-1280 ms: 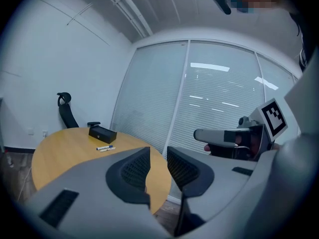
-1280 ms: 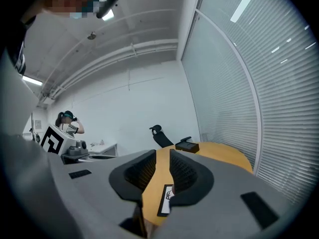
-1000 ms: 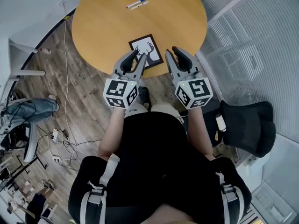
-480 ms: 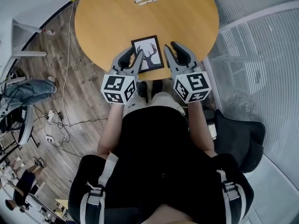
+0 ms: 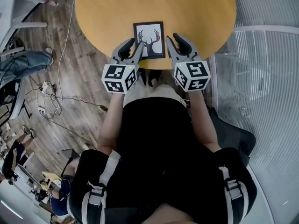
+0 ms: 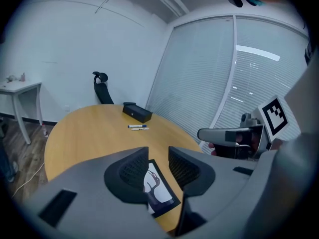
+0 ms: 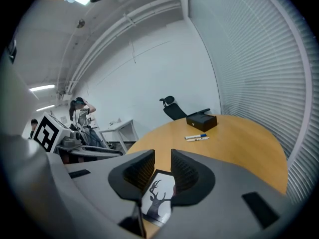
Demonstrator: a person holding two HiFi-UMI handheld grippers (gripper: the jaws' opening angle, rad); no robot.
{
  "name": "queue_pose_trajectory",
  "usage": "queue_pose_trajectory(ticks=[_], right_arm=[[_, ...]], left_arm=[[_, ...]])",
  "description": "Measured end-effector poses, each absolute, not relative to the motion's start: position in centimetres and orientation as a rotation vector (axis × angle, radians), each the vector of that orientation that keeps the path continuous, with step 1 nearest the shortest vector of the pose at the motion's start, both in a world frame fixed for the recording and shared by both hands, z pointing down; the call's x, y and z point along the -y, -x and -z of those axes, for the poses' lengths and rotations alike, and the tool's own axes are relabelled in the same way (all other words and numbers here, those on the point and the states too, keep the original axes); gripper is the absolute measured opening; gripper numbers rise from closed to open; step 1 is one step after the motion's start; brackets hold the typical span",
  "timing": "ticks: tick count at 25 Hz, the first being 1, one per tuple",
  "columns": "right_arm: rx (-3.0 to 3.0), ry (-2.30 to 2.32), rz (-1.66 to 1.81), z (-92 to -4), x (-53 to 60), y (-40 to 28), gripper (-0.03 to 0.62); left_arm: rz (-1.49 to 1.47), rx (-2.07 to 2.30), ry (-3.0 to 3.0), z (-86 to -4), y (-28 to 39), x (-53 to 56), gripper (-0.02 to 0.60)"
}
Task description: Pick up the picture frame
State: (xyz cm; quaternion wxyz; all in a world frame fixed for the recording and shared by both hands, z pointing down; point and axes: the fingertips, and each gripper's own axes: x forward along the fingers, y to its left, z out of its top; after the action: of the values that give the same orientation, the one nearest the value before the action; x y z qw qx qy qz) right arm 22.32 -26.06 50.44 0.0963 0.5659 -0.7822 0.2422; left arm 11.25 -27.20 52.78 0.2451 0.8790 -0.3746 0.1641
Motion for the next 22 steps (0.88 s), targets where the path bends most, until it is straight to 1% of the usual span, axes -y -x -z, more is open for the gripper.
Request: queue_pose_trajectory(ticks=[12,17,22], right_arm=[[2.179,-1.562,-0.889,-62.3,27.6,-21.6,0.097],[2.130,-1.523,-1.004,-67.8,27.5,-22.0,0.101],[2.076,-1.504,-1.023,-72.3,27.7,-22.2,0.106]], left_arm=[[-0.640,1.041,-2.228,-64.8,-9.5,28.1,0.133],[-0.723,1.019,-2.155,-70.3,-9.9,28.5,0.133],[-0.766,1.046,-2.098,-74.5,-9.8,29.3,0.133]])
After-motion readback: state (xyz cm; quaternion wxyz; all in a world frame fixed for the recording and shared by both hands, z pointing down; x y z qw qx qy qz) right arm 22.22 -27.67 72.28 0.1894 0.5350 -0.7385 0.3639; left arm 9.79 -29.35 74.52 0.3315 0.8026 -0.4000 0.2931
